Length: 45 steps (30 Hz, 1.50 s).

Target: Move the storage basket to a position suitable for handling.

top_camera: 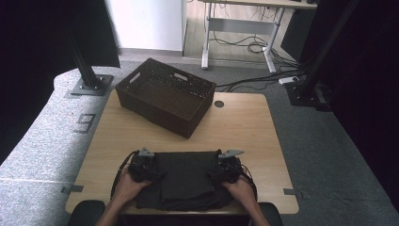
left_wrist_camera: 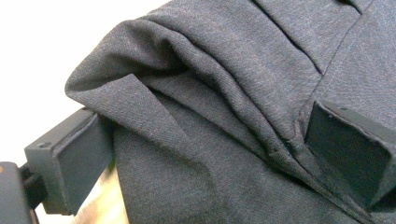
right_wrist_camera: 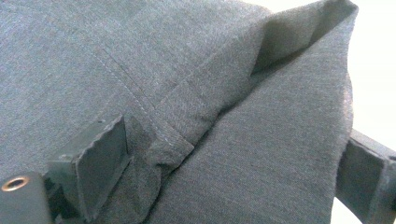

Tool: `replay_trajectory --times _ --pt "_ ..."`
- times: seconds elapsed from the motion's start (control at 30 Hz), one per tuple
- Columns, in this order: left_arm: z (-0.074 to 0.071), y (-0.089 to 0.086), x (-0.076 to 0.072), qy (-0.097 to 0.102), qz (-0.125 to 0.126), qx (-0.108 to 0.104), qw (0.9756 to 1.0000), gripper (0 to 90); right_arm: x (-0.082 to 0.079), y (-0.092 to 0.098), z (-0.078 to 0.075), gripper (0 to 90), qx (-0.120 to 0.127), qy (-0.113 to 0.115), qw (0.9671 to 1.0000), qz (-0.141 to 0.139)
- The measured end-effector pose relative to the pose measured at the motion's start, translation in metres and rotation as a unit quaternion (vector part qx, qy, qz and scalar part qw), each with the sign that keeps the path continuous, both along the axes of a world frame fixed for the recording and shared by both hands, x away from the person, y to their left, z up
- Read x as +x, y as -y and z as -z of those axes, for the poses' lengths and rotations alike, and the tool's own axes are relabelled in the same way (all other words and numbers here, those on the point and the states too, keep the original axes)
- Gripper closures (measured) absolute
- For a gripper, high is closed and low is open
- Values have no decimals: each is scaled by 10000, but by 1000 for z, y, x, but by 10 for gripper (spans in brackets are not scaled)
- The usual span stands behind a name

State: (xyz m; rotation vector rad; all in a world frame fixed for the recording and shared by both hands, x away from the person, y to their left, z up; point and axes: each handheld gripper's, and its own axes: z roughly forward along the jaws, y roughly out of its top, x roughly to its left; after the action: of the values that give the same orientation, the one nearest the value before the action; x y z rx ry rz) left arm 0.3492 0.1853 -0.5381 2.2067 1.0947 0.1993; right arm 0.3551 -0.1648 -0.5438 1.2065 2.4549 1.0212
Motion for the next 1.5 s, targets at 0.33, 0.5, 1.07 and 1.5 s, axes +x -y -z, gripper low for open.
replay_trajectory --times 0.33,0.5,1.07,1.5 --pt "0 1 -22 17 36 -20 10000 25 -18 2 1 78 67 -23 9999 -91" --pt "0 1 -30 13 59 -29 10000 25 -27 2 0 81 48 -21 9999 -125" --pt "-17 -10 -25 99 390 -202 9990 0 -26 13 -7 86 365 -209 9986 -321" --pt "-35 -59 -11 755 -317 118 9966 0 3 18 -48 8 372 143 9989 -254"
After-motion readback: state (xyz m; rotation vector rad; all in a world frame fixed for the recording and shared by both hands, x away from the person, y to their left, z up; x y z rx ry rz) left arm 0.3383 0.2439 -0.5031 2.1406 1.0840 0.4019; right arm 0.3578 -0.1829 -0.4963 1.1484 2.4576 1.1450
